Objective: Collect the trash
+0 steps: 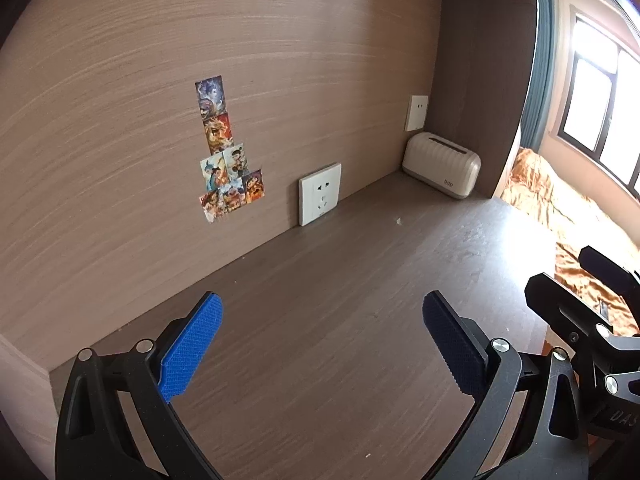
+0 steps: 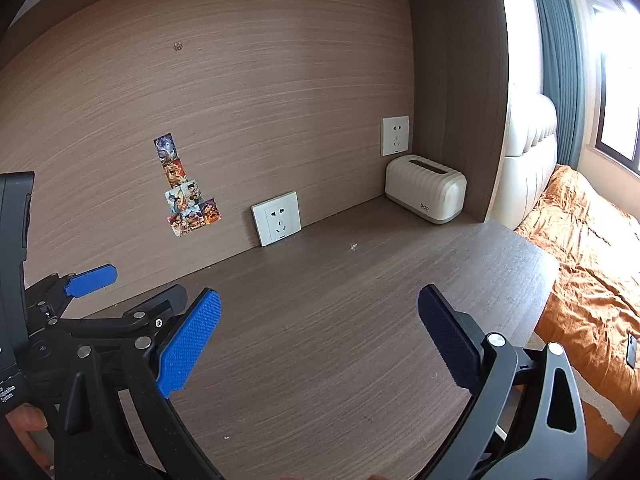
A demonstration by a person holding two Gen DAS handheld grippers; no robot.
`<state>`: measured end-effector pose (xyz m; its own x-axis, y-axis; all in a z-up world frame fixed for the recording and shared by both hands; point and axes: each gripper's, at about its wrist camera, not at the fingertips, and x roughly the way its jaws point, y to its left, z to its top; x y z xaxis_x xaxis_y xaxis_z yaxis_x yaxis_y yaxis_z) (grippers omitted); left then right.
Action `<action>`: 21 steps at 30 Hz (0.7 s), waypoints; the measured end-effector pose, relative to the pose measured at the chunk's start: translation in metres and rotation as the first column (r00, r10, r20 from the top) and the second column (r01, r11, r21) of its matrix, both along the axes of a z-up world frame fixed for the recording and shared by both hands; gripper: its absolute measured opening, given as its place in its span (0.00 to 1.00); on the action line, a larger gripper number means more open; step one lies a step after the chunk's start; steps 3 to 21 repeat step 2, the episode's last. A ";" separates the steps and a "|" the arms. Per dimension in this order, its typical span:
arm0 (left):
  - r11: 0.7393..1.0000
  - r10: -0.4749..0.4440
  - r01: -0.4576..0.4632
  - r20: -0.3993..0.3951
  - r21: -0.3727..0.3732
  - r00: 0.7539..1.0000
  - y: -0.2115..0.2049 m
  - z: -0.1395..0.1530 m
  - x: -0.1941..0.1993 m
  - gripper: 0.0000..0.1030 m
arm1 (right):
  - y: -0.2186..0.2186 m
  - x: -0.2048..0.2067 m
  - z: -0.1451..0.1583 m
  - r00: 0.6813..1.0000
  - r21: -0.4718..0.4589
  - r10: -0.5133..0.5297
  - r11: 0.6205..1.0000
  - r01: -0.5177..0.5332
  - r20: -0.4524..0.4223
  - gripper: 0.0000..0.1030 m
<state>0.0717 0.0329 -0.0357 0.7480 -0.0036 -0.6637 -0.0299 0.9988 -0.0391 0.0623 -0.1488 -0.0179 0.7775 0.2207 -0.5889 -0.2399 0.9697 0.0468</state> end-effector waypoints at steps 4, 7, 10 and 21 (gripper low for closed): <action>1.000 0.000 0.000 -0.009 -0.002 1.000 0.003 -0.004 0.005 0.95 | 0.004 0.006 -0.004 1.000 -0.006 -0.006 1.000 0.006 -0.010 0.95; 1.000 0.000 0.000 -0.009 -0.002 1.000 0.003 -0.004 0.005 0.95 | 0.004 0.006 -0.004 1.000 -0.006 -0.006 1.000 0.006 -0.010 0.95; 1.000 0.000 0.000 -0.009 -0.002 1.000 0.003 -0.004 0.005 0.95 | 0.004 0.006 -0.004 1.000 -0.006 -0.006 1.000 0.006 -0.010 0.95; 1.000 0.000 0.000 -0.009 -0.002 1.000 0.003 -0.004 0.005 0.95 | 0.004 0.006 -0.004 1.000 -0.006 -0.006 1.000 0.006 -0.010 0.95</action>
